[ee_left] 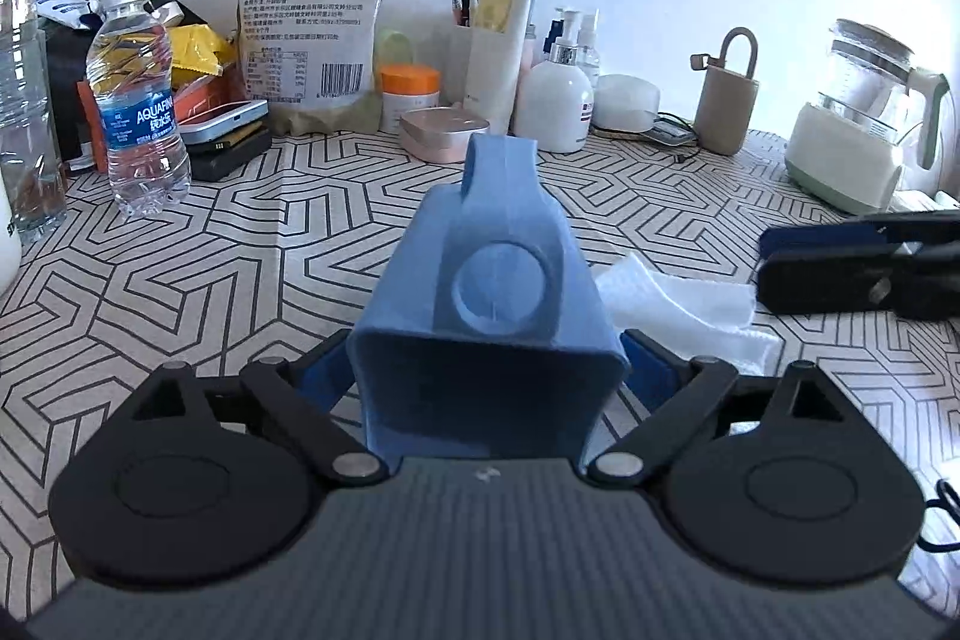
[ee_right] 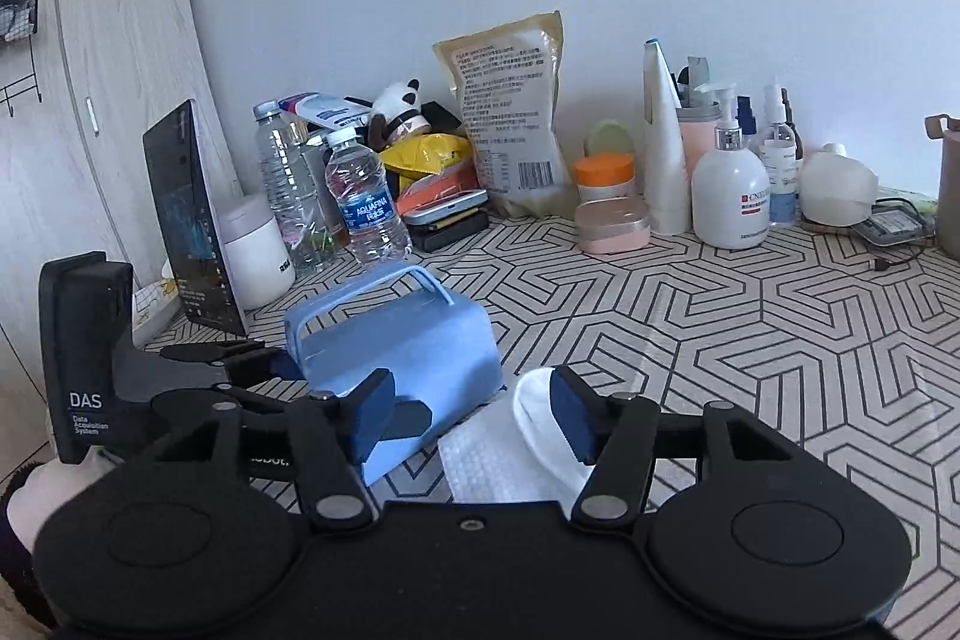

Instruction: Clean container

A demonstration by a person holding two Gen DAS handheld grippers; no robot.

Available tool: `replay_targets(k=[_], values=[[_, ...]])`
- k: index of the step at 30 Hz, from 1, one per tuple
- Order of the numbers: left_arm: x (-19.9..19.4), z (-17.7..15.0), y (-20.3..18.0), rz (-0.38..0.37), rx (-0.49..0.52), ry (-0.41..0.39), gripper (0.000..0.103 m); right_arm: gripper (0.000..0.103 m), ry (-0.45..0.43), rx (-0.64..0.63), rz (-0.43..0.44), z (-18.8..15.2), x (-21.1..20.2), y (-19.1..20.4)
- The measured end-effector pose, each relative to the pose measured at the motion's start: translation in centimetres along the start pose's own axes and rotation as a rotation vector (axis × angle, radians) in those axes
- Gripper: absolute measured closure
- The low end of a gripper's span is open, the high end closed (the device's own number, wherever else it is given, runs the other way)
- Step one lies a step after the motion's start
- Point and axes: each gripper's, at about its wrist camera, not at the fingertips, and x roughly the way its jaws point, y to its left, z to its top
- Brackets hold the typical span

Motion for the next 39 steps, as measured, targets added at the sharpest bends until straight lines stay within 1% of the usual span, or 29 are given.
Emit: replay_targets(k=[2,4,6,7,8,9,10,11,13,14,17,19,20,21,24,28,32,33,34,35,39], values=[[-0.4,-0.2,-0.1,0.005,0.003,-0.001,0.008,0.040,0.031,-0.017,0.002,-0.3,1.3,0.1],[-0.6,-0.4,-0.2,0.015,0.010,-0.005,0.007,0.041,0.087,-0.054,-0.040,-0.4,2.6,0.3],[-0.7,-0.4,-0.5,0.035,0.023,-0.014,0.007,0.050,0.150,-0.110,-0.071,-0.6,3.9,0.7],[-0.7,-0.4,-0.6,0.034,0.026,-0.016,0.007,0.050,0.171,-0.132,-0.073,-0.8,4.4,0.9],[-0.7,-0.4,-0.6,0.031,0.028,-0.017,0.007,0.054,0.192,-0.152,-0.078,-0.9,4.9,1.1],[-0.8,-0.4,-0.4,0.029,0.022,-0.021,0.007,0.060,0.214,-0.165,-0.094,-1.1,5.1,1.2],[-0.9,-0.4,-0.3,0.027,0.013,-0.022,0.007,0.060,0.234,-0.176,-0.111,-1.3,5.3,1.2],[-0.9,-0.3,-0.1,0.026,0.003,-0.022,0.006,0.060,0.246,-0.179,-0.130,-1.4,5.5,1.1],[-1.2,-0.4,0.0,0.010,-0.004,-0.019,0.006,0.060,0.238,-0.163,-0.145,-1.3,5.2,0.8],[-1.4,-0.5,0.0,-0.004,-0.001,-0.020,0.006,0.060,0.231,-0.146,-0.133,-1.2,4.9,0.7],[-2.5,-1.0,-0.4,-0.014,0.019,-0.036,0.006,0.055,0.188,-0.091,-0.074,-1.3,2.9,0.7],[-3.3,-1.3,-0.9,-0.022,0.031,-0.022,0.006,0.050,0.155,-0.081,-0.048,-1.7,1.4,1.1],[-3.7,-1.5,-1.1,-0.031,0.035,-0.017,0.004,0.045,0.141,-0.076,-0.038,-1.9,0.8,1.3],[-4.1,-1.7,-1.3,-0.041,0.039,-0.013,0.001,0.043,0.136,-0.078,-0.041,-2.3,0.3,1.5],[-4.6,-2.5,-2.3,-0.073,0.071,0.045,0.001,0.041,0.153,-0.074,-0.063,-3.5,-0.9,1.5],[-4.4,-3.0,-3.6,-0.084,0.113,0.078,0.001,0.038,0.163,-0.005,-0.101,-4.5,-2.2,-0.2],[-3.6,-3.2,-3.4,-0.109,0.072,0.130,0.001,0.036,0.180,0.017,-0.135,-4.9,-1.7,-0.7],[-3.5,-3.2,-3.1,-0.119,0.053,0.143,0.001,0.032,0.184,0.012,-0.140,-4.9,-1.6,-0.5],[-3.5,-3.3,-3.0,-0.128,0.038,0.142,0.000,0.029,0.188,0.003,-0.140,-5.0,-1.6,-0.2],[-3.6,-3.4,-2.8,-0.135,0.027,0.140,0.000,0.024,0.192,-0.008,-0.140,-5.1,-1.6,0.2],[-3.5,-3.7,-3.4,-0.116,0.051,0.143,0.000,0.017,0.192,-0.045,-0.133,-5.5,-1.6,0.7]])
